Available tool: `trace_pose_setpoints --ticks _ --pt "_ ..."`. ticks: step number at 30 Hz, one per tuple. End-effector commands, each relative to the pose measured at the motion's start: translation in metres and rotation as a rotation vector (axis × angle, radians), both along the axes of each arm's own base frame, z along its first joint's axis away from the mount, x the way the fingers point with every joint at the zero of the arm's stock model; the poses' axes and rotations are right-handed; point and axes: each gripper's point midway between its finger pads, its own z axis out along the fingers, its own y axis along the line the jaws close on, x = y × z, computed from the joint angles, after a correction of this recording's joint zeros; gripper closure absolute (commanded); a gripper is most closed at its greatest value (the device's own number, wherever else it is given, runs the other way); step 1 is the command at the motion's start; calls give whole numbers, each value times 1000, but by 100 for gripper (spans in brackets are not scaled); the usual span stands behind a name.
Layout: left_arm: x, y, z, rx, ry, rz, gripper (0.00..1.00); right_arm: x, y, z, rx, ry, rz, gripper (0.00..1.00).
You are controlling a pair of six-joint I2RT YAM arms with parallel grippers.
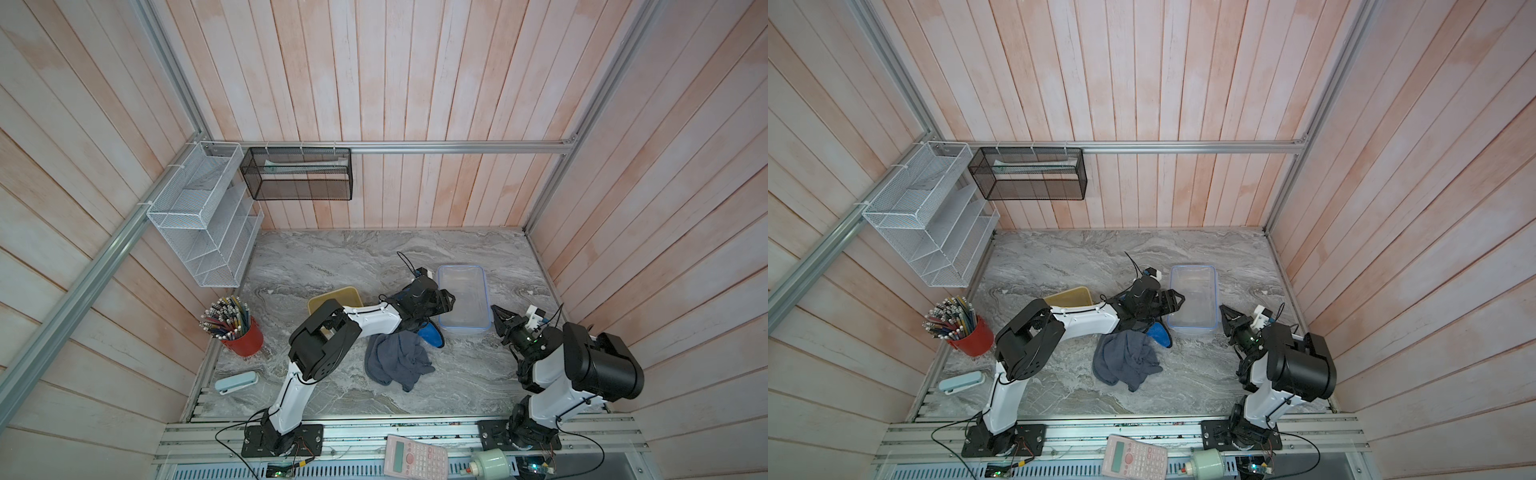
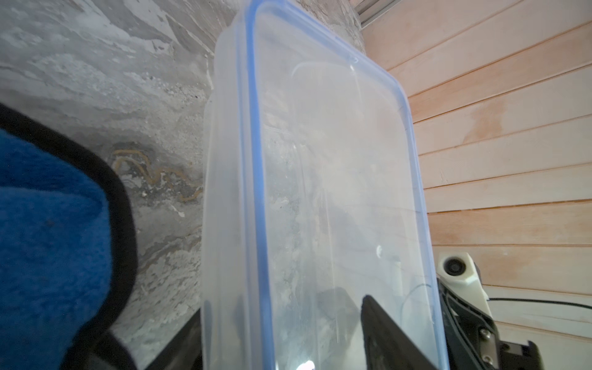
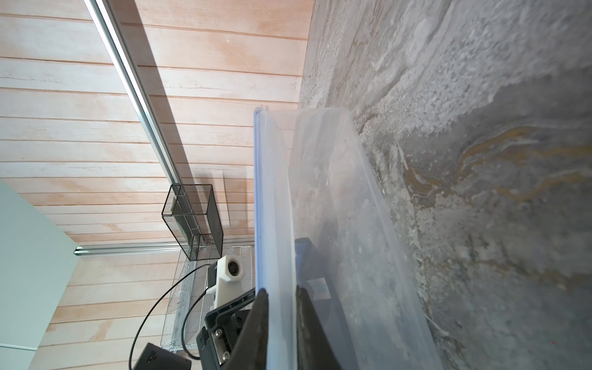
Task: Wipe the insides of the lunch boxes
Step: Open the fastener of the lunch box.
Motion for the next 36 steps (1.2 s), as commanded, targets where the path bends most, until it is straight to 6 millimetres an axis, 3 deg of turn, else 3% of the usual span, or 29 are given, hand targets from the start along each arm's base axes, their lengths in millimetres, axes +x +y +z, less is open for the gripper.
trace_pose_setpoints --ticks 1,6,10,13,23,36 --pt "-1 -1 -21 81 9 -18 32 3 4 -1 -73 -7 36 89" --pt "-2 -4 -22 95 7 -26 31 5 3 0 -97 -8 41 88" --pt "-1 -3 -12 49 -6 -29 30 3 -3 -8 -121 21 17 55" --pt "0 0 -3 16 -21 -29 28 2 -11 -9 -142 24 0 44" --pt "4 -5 28 -60 -62 -71 25 -1 -6 -10 -159 23 55 33" --pt "-3 -13 30 -59 -75 -118 21 -16 3 -12 -190 24 99 30"
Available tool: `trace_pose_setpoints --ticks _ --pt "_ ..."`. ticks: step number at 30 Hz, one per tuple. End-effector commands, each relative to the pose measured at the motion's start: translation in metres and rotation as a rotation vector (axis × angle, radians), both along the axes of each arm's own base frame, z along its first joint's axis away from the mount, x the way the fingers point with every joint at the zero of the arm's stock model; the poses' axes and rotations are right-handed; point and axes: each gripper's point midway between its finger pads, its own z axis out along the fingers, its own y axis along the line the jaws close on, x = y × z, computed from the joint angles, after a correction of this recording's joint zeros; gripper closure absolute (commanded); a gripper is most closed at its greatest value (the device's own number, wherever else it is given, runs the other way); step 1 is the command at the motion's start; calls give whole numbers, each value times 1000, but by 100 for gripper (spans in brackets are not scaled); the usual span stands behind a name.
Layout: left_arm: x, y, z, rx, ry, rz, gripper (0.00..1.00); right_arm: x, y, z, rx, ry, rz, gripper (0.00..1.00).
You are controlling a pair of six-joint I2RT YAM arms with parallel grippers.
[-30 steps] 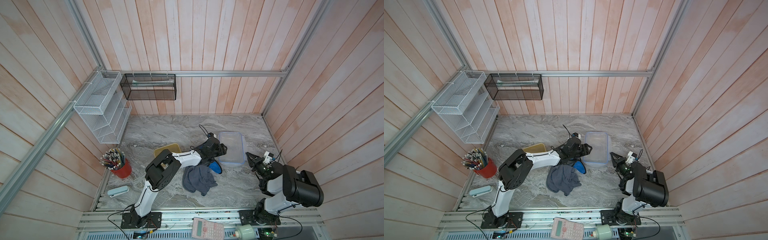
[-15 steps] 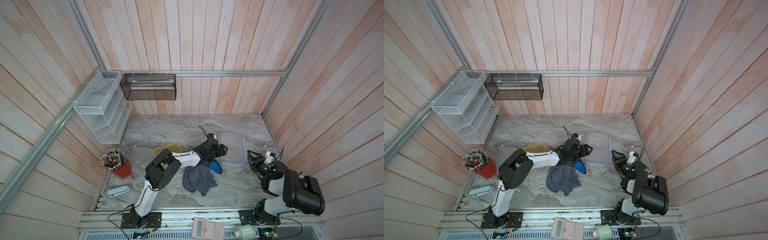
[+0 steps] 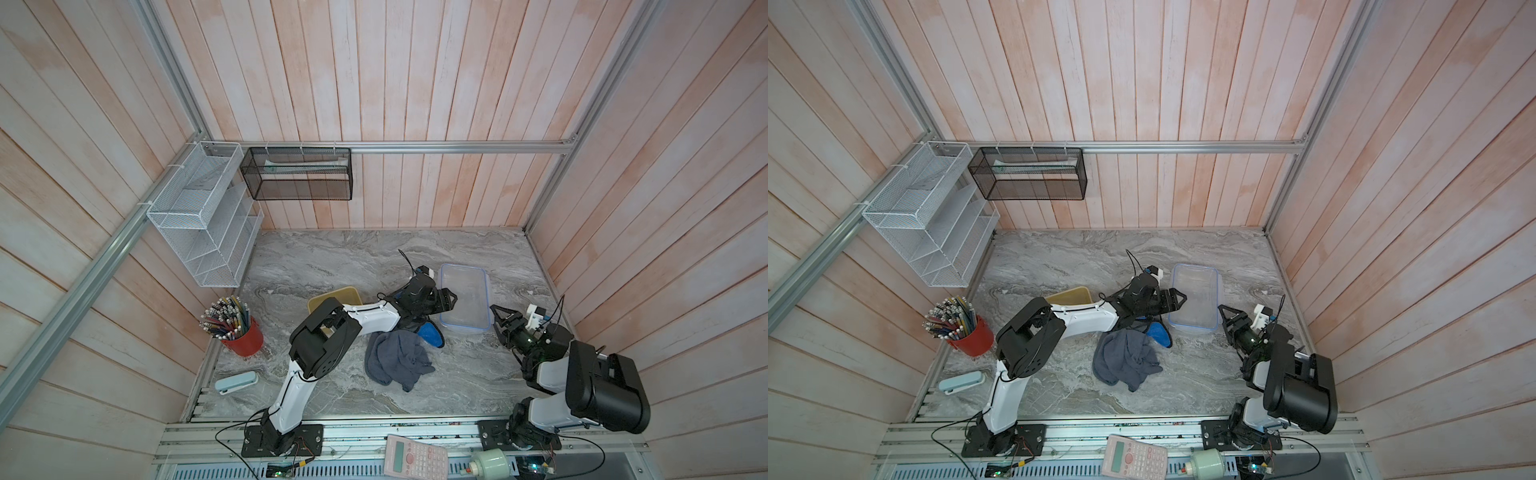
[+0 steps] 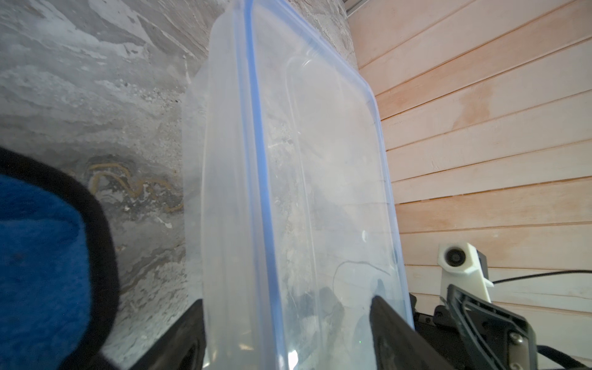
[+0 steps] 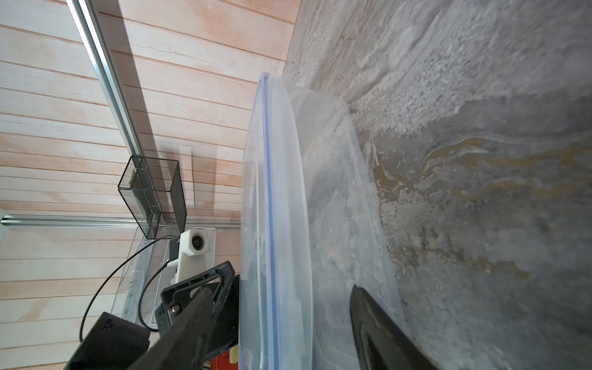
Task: Wipe the insides of the lunch boxes
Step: Open the fastener of the lunch box, then adjust the lunch box at the center of the board.
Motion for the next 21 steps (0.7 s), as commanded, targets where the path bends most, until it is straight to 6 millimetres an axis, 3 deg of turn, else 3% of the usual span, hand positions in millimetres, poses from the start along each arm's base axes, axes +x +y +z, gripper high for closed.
trace_pose_setpoints --ticks 1,9,16,21 --pt "-3 -11 28 -32 -54 -40 21 -6 2 -3 -44 10 24 29" --pt "-20 -33 35 -28 -61 -118 20 -8 -18 -15 -82 91 -38 19" --pt "9 12 33 -43 -29 -12 18 -19 -19 -16 -78 78 -30 19" --pt "14 6 36 -29 -52 -46 17 -24 -16 -16 -89 73 -17 19"
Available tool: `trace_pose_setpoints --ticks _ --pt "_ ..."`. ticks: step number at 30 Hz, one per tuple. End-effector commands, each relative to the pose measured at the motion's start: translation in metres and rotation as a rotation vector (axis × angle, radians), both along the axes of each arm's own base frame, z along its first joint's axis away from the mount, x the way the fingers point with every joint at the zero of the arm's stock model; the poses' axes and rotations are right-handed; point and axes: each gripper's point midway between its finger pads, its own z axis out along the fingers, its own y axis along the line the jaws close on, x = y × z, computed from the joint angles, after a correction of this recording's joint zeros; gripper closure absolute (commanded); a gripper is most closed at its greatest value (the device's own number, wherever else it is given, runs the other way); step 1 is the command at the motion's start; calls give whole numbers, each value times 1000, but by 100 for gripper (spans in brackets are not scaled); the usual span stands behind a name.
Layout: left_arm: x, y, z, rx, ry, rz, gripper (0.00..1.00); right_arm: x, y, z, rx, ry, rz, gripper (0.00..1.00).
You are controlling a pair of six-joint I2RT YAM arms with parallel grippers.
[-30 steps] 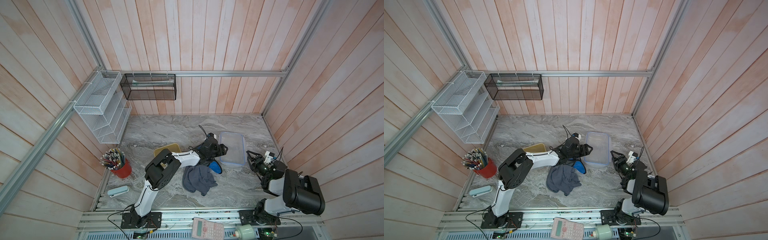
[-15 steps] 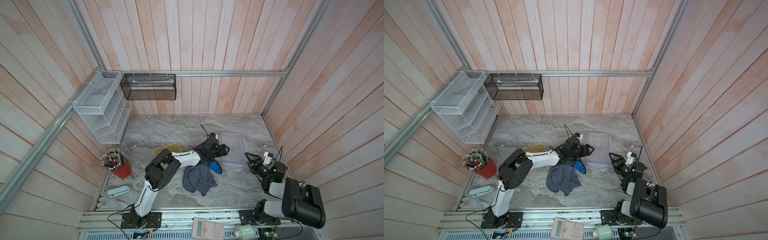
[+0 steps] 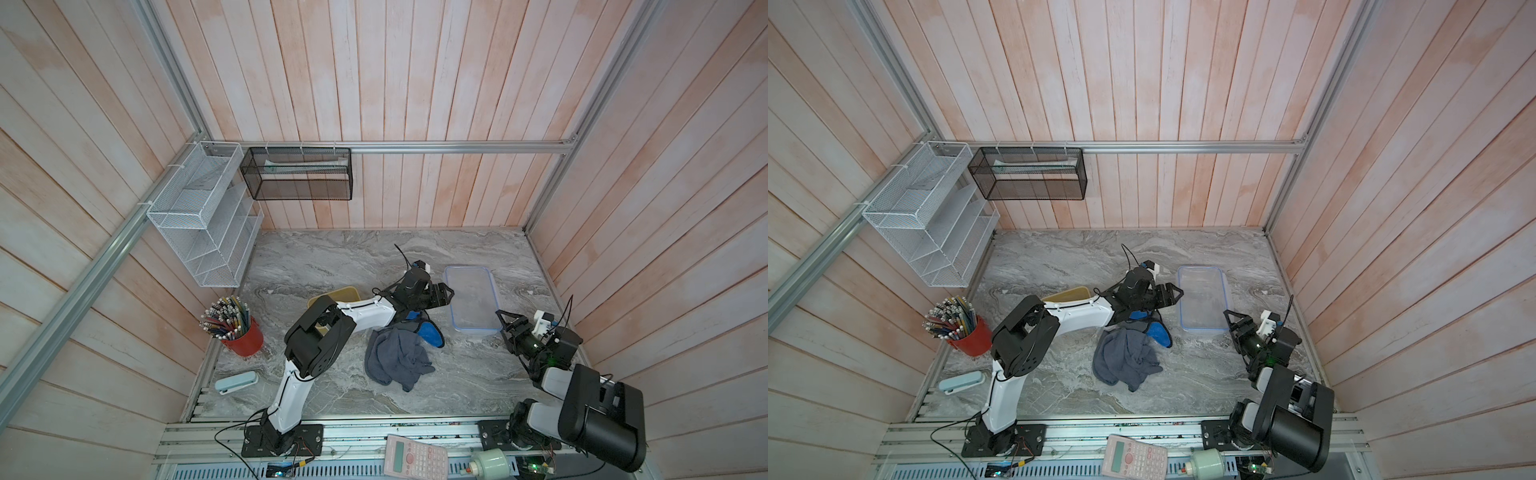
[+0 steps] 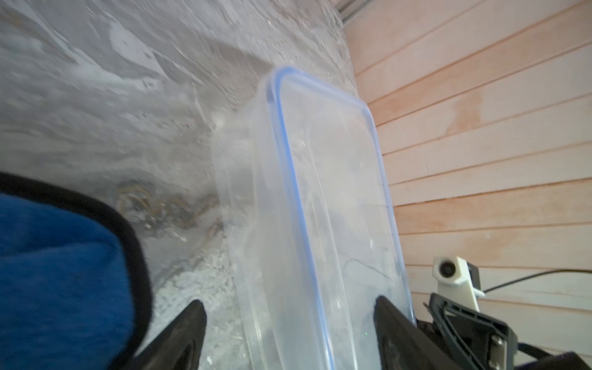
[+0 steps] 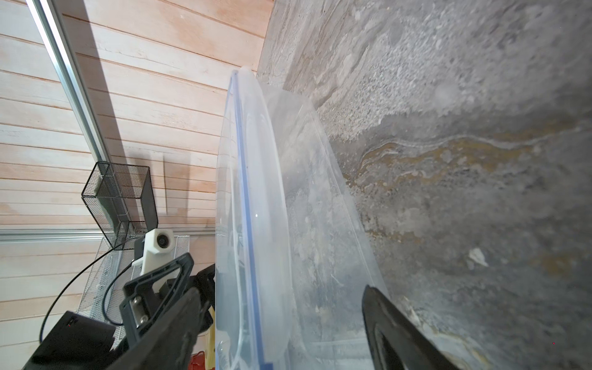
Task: Wipe the insides of the lunch boxes
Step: Adjust the lunch box at the center of the board.
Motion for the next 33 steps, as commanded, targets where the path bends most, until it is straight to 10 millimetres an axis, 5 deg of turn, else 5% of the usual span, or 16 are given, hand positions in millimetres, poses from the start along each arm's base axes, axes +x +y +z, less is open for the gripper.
trace_pose_setpoints --ticks 1,14,21,33 --pt "-3 -14 23 -23 -46 -59 17 -9 6 -5 -6 15 29 19" --pt "79 -17 20 129 -190 -47 11 -40 17 -11 -17 39 -8 19" --pt "120 -43 11 128 -275 -139 11 -45 28 -7 5 -6 -3 19" --pt "121 -70 22 50 -484 -323 11 -34 43 -7 39 20 66 24"
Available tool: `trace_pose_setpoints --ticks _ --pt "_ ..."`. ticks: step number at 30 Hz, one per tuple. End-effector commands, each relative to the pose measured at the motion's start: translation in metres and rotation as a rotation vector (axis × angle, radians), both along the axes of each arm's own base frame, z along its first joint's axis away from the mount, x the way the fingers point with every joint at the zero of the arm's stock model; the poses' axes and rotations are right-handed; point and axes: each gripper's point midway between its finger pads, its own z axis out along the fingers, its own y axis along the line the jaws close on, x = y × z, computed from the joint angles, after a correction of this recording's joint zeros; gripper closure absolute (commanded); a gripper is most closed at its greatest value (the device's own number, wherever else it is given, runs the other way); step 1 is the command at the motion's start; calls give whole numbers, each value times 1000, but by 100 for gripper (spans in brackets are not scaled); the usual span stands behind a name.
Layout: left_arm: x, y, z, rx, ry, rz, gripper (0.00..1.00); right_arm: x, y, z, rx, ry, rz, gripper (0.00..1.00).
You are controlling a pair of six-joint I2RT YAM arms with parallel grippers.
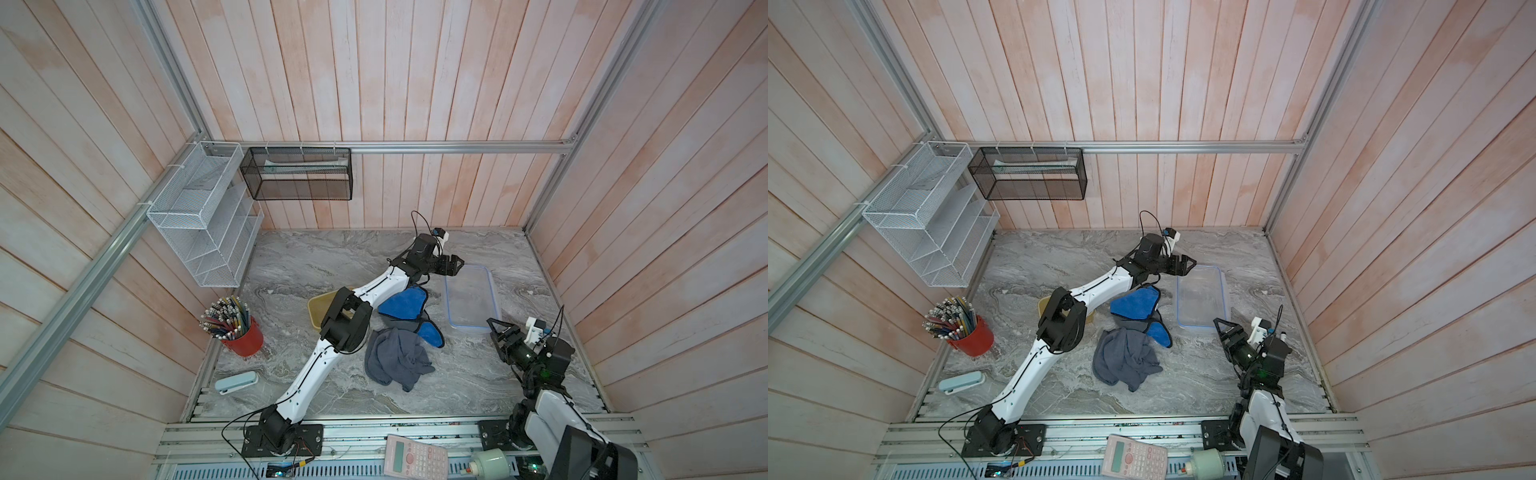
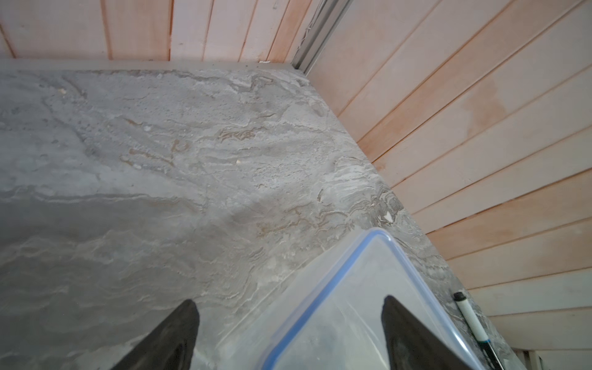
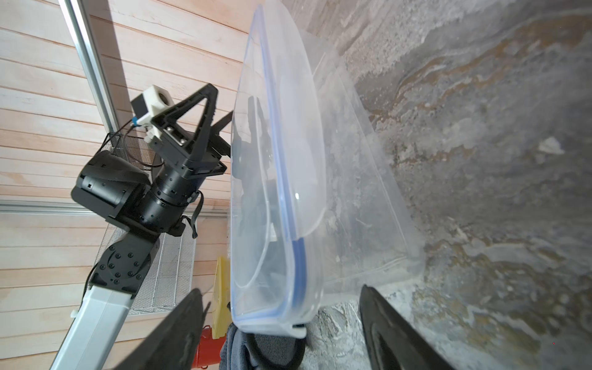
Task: Wipe the insides of the lunch boxes
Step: Adjust the lunch box at the center of the board.
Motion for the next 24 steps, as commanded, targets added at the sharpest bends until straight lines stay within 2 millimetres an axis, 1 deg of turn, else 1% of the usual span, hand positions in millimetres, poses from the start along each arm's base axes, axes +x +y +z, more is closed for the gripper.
trace_pose_setpoints --ticks 1,3,7,11,14,19,22,24 --pt "-2 -12 3 -34 -82 -105 12 -3 7 -9 15 16 36 25" --pt "-4 -15 0 -53 -81 -145 14 -1 7 -8 23 16 39 26" --pt "-11 -17 -9 -64 -67 -200 19 8 1 -3 5 6 16 26" --pt "-4 -10 -16 -64 -63 -193 21 15 -1 4 -5 -6 27 26" --pt "-4 -6 -15 -75 -52 -218 27 16 -1 2 -3 3 29 27" --pt "-19 -8 -10 -78 -35 -283 35 22 -4 2 -6 7 21 27" --pt "-30 -7 -8 -76 -15 -303 43 31 -9 5 -18 1 10 27" --pt "-39 -6 -8 -70 -14 -309 45 37 -13 8 -21 -10 6 28"
